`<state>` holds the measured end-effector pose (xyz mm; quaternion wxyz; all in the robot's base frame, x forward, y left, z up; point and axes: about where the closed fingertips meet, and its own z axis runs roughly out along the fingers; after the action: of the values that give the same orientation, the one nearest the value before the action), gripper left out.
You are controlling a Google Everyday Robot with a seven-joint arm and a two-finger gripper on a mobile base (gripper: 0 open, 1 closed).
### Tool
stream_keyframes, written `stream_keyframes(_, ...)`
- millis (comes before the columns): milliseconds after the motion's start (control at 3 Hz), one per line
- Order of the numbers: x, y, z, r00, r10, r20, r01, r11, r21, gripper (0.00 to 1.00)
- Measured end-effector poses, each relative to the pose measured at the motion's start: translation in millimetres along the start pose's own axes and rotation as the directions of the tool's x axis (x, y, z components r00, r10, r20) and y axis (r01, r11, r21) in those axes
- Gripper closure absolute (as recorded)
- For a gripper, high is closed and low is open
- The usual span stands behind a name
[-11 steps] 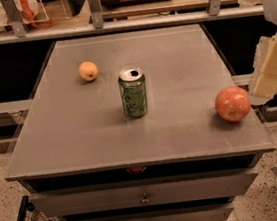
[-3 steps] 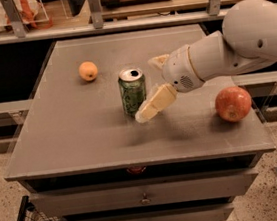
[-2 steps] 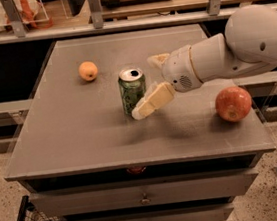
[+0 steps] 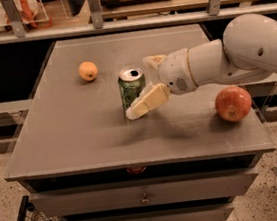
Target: Knock green can over
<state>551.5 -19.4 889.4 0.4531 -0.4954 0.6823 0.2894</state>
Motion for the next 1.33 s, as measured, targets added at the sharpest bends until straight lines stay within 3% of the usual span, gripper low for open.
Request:
stream_keyframes(333,-0.9,2.0,3.2,0.999,0.010,0.040,-0.009,0.9998,-0.015,0.00)
stream_keyframes(667,-3.1,3.0,3.6,0.998,0.010,0.060,-0.008,0.9997,-0.022,0.18)
stream_keyframes(1333,-13.0,0.0,-4.5,0.997,-0.014,0.078,0.015,0.9998,-0.013,0.64)
